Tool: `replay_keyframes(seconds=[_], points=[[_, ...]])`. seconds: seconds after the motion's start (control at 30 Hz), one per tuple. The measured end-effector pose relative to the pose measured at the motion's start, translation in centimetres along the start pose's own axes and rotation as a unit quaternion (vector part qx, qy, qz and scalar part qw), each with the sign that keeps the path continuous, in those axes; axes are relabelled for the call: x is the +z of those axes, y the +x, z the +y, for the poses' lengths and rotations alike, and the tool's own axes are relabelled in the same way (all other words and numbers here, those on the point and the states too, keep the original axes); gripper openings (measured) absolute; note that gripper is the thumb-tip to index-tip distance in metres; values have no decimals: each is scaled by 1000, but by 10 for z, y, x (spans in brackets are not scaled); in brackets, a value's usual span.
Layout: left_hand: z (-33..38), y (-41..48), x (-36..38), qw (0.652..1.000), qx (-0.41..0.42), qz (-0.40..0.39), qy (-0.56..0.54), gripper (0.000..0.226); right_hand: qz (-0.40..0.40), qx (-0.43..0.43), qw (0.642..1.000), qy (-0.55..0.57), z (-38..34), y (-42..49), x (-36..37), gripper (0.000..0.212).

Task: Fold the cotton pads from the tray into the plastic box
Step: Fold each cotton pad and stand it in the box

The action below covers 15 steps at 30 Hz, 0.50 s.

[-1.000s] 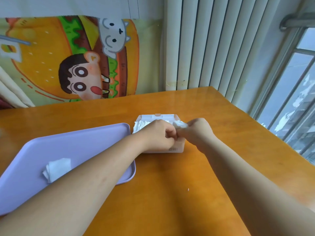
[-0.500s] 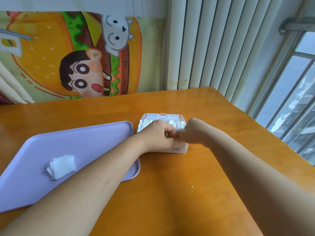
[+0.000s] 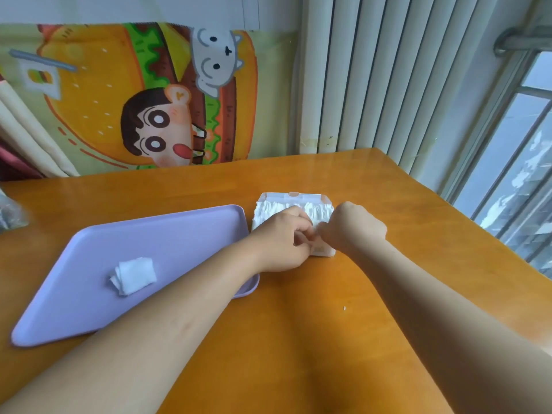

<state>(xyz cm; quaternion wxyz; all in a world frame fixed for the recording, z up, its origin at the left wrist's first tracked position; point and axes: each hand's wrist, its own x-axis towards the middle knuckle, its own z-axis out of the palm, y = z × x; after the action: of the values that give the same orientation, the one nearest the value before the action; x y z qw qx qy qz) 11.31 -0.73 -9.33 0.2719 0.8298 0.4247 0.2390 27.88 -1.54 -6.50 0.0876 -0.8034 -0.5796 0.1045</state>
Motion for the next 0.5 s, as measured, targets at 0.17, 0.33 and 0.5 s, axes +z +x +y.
replay_keyframes(seconds=[0.17, 0.33, 0.5], points=[[-17, -47, -27, 996, -27, 73, 48, 18, 132, -189, 972, 55, -35, -35, 6, 32], [-53, -104, -72, 958, -181, 103, 195, 23, -31, -325, 917, 231, -103, -79, 43, 29], [-84, -159, -97, 883, -369, 58, 284, 50, -153, -341, 905, 202, -118, -98, 93, 23]])
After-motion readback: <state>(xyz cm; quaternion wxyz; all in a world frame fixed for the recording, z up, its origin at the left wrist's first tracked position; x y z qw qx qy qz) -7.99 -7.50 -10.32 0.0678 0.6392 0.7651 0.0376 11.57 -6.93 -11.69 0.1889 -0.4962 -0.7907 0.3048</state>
